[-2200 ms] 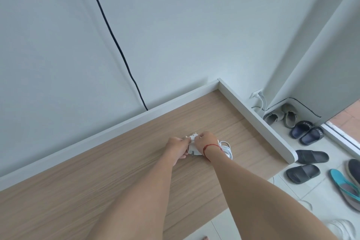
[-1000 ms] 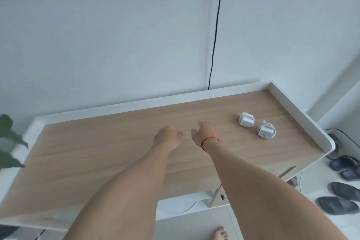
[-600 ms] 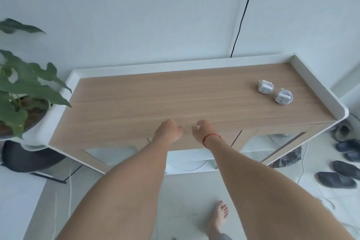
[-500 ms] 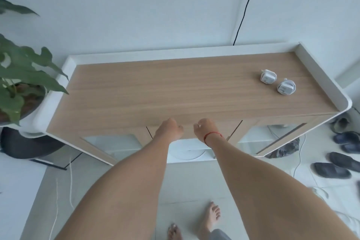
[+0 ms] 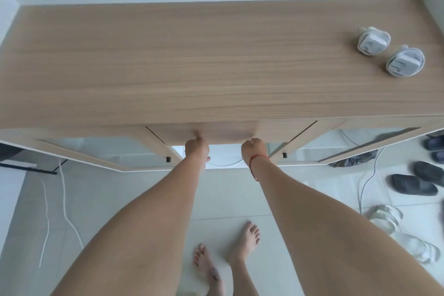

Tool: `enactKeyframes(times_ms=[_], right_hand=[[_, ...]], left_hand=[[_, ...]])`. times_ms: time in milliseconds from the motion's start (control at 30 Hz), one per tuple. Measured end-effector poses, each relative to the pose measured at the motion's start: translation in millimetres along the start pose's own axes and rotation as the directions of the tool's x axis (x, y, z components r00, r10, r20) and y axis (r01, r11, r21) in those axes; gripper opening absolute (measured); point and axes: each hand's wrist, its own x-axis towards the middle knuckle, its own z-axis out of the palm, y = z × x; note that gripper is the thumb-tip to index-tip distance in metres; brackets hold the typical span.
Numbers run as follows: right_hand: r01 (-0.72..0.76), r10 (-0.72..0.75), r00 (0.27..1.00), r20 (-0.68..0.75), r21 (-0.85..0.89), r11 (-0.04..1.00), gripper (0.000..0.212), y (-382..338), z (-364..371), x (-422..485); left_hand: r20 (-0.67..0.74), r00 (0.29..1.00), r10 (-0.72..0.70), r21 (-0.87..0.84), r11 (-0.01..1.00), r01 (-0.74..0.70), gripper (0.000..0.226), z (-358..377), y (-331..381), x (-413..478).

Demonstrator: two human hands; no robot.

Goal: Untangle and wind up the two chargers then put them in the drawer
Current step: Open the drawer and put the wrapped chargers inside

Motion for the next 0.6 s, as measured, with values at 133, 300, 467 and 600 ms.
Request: enactKeyframes(times_ms=[133,300,467,600], right_hand=[[-0.187,0.193,0.981,0.024,0.398,0.898,0.038,6,8,34],[-0.311,0.315,0.935,0.163,0.803,0.508,0.046,8,10,54],[-0.291,0.288,0.937,0.199,0.899,0.326,0.045,17,9,72],[-0.344,0.314,0.913,0.259,0.904,0.255,0.042,25,3,64]], left_hand=[[0.021,0.987,-0.161,-0.400,0.903,0.156,0.040,14,-9,23],[0.008,0.977,-0.211,-0.627,0.760,0.169,0.047,24,-19,44],[0.092,0.970,-0.224,-0.744,0.632,0.217,0.054,22,-22,51],[0.089,0.953,-0.289,-0.758,0.601,0.253,0.067,17,-30,43]])
